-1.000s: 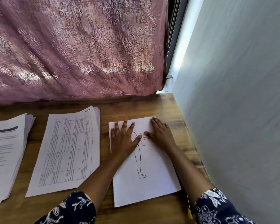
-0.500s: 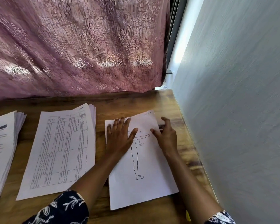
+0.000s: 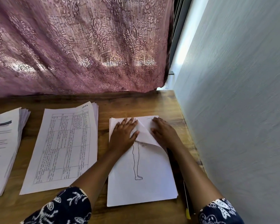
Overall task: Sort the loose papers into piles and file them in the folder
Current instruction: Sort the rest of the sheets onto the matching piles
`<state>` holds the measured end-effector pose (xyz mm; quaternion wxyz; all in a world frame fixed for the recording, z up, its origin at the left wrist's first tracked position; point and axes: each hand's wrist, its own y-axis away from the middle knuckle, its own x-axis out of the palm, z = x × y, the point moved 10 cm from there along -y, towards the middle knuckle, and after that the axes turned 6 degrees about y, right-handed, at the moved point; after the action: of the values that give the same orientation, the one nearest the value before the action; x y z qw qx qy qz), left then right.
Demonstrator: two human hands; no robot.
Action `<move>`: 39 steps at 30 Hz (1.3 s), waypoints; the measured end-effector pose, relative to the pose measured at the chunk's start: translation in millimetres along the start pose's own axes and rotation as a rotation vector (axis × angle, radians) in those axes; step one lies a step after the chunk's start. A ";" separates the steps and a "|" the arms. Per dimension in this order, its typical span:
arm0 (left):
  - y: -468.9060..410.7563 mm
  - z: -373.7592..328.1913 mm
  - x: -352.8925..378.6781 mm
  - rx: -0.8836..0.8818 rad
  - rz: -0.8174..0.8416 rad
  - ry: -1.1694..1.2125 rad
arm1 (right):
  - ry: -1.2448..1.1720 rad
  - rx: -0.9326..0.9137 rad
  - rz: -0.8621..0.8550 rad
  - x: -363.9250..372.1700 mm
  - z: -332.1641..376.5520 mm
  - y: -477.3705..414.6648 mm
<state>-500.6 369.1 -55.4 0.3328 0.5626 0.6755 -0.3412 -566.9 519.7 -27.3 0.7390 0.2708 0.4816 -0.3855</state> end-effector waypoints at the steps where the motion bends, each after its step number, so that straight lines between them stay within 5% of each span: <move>1: -0.1 -0.3 -0.2 -0.002 -0.002 0.003 | 0.054 0.015 0.029 3.8 -5.7 -2.5; 8: 0.0 -1.6 -1.6 -0.005 -0.005 0.014 | 0.058 0.060 -0.080 -4.2 -9.6 -3.1; 11: -0.5 -1.3 -2.8 -0.010 -0.008 0.005 | -0.131 0.227 -0.289 -31.1 -12.6 9.3; 14: 1.4 -4.9 -6.9 -0.018 -0.025 0.031 | -0.362 0.225 -0.301 -35.8 1.9 22.4; 21: 3.6 1.0 -15.1 -0.068 -0.053 0.387 | 0.082 -0.206 -0.072 16.6 53.5 45.6; 25: 1.0 -4.8 -12.5 -0.005 -0.050 0.162 | 0.003 -0.172 0.058 27.7 46.3 44.5; 28: -0.1 -3.8 -6.0 0.035 -0.013 0.080 | -0.163 -0.021 -0.048 4.0 25.9 26.0; 33: -1.4 -2.0 -5.0 0.038 -0.011 0.053 | 0.134 0.069 0.061 6.0 -4.5 -1.2; 39: -0.9 -1.5 -3.6 0.026 -0.004 0.050 | 0.068 0.108 -0.162 -11.4 1.3 11.9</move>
<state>-501.0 368.4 -51.5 0.3077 0.5737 0.6803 -0.3368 -559.0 528.8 -16.0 0.6729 0.2831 0.5054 -0.4600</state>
